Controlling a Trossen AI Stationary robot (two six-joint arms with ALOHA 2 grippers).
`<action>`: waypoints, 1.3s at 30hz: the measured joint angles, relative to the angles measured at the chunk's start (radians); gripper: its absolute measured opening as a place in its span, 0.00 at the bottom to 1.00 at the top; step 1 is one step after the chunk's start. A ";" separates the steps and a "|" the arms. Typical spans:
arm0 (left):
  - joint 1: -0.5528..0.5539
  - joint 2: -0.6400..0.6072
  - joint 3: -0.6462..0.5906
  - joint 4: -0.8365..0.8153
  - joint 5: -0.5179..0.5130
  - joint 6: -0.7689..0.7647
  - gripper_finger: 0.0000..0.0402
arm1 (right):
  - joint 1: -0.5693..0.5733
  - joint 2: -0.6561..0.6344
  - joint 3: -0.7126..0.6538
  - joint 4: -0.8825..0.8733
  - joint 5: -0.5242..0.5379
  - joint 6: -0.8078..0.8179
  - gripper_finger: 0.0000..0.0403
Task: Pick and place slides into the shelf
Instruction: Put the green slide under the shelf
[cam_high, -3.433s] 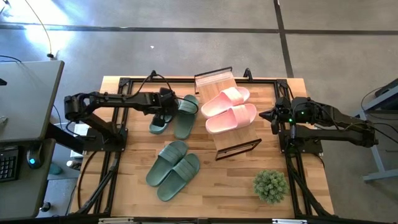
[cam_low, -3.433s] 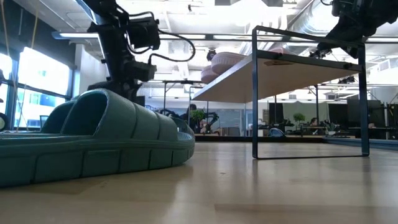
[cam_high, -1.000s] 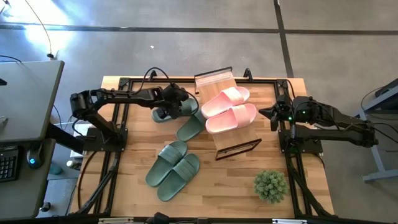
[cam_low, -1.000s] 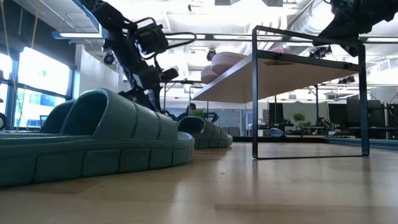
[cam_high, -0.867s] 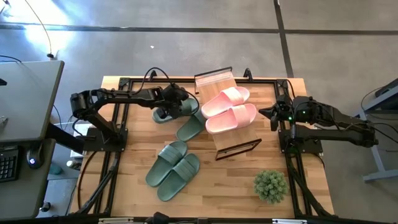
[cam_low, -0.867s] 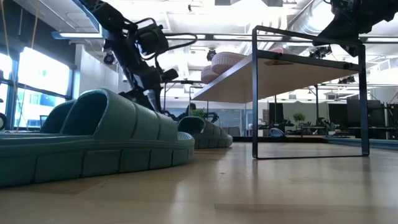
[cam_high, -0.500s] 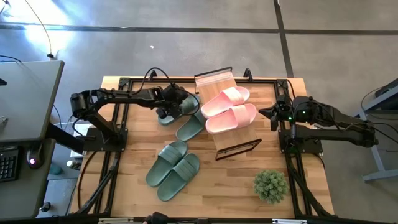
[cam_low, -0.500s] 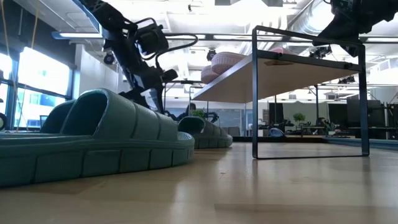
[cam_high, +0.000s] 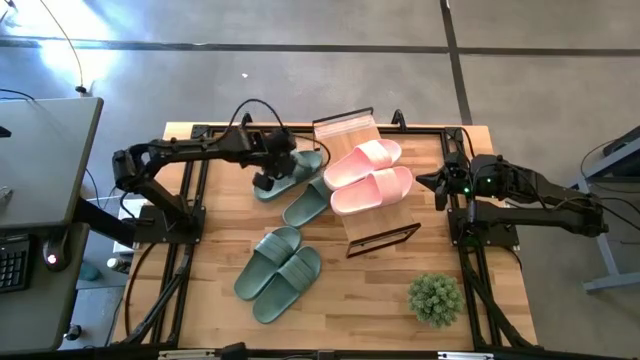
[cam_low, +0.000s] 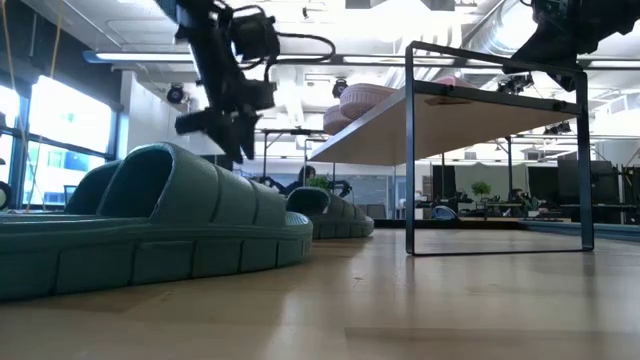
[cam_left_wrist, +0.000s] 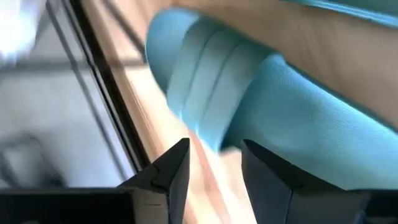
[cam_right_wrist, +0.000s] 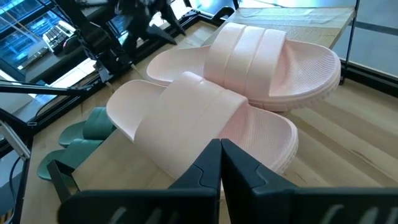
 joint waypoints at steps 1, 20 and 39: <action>0.001 -0.002 0.025 -0.055 -0.002 -0.054 0.30 | 0.000 0.000 0.000 0.000 -0.001 0.000 0.00; -0.022 -0.055 -0.103 -0.303 0.345 -0.833 0.01 | 0.000 0.000 0.000 -0.058 -0.082 -0.019 0.00; -0.032 -0.170 -0.431 0.118 0.331 -1.121 0.01 | 0.000 0.000 0.000 -0.079 -0.078 -0.045 0.00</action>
